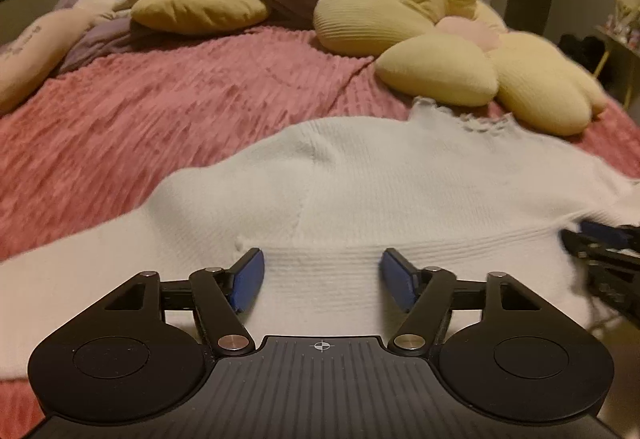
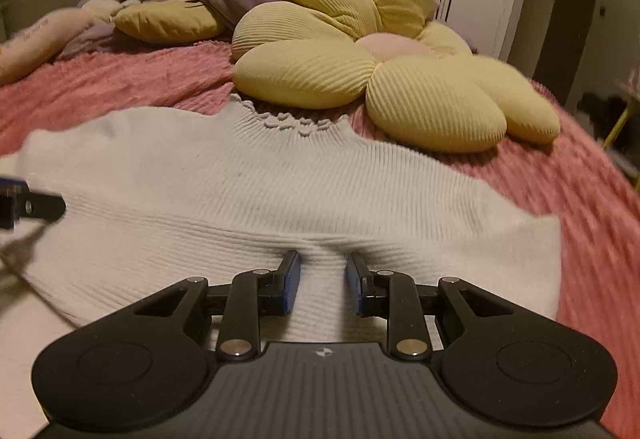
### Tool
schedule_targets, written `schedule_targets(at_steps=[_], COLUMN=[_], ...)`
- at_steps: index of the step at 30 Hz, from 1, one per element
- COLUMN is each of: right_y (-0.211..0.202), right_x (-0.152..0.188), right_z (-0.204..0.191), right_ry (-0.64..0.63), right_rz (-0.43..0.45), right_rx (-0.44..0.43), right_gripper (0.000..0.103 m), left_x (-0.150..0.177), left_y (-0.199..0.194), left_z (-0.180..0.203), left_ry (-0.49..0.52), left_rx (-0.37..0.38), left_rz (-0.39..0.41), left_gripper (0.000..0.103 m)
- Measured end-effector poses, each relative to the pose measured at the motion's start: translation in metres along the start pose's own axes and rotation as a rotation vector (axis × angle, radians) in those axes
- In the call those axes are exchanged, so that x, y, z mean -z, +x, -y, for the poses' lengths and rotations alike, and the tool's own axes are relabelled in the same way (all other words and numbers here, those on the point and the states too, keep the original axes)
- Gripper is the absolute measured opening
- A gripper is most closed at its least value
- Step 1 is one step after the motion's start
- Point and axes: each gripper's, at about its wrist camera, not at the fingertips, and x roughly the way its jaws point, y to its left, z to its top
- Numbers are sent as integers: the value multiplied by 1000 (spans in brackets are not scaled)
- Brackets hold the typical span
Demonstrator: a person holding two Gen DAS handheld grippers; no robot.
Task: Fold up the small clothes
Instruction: 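Open both grippers and release the folded sleeve on the body, then grasp the cuff of the other sleeve with the left gripper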
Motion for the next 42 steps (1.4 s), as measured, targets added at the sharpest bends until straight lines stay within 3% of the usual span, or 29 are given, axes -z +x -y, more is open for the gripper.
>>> schedule_targets(at_steps=[3, 7, 9, 15, 22, 24, 26, 30, 34, 38, 42], right_y=[-6, -37, -51, -57, -68, -81, -97, -127, -154, -167, -169], right_x=[2, 12, 24, 50, 52, 55, 62, 83, 102, 107, 105], right_z=[6, 21, 27, 45, 61, 61, 60, 58, 52, 46, 44], right_ry=[18, 131, 179, 253, 241, 245, 255, 304, 342, 328, 328], right_rz=[5, 11, 15, -8, -11, -5, 2, 0, -11, -20, -38], right_rx=[-23, -81, -97, -99, 52, 73, 48, -34, -54, -55, -44], right_gripper=[24, 25, 25, 25, 24, 25, 35, 40, 42, 43, 43], left_x=[-3, 2, 10, 18, 24, 32, 43, 67, 95, 117, 134], left_y=[0, -23, -30, -21, -49, -66, -84, -116, -133, -143, -150], left_z=[3, 3, 9, 17, -22, -43, -71, -137, -217, -279, -324], left_ry=[17, -50, -30, 25, -70, -130, -194, -327, -590, -818, -1038], left_rx=[-29, 47, 60, 21, 6, -6, -42, -175, -255, -288, -238], left_rz=[2, 16, 15, -14, -11, -1, 9, 38, 14, 42, 131], left_gripper=[74, 73, 75, 84, 95, 96, 96, 96, 96, 95, 89])
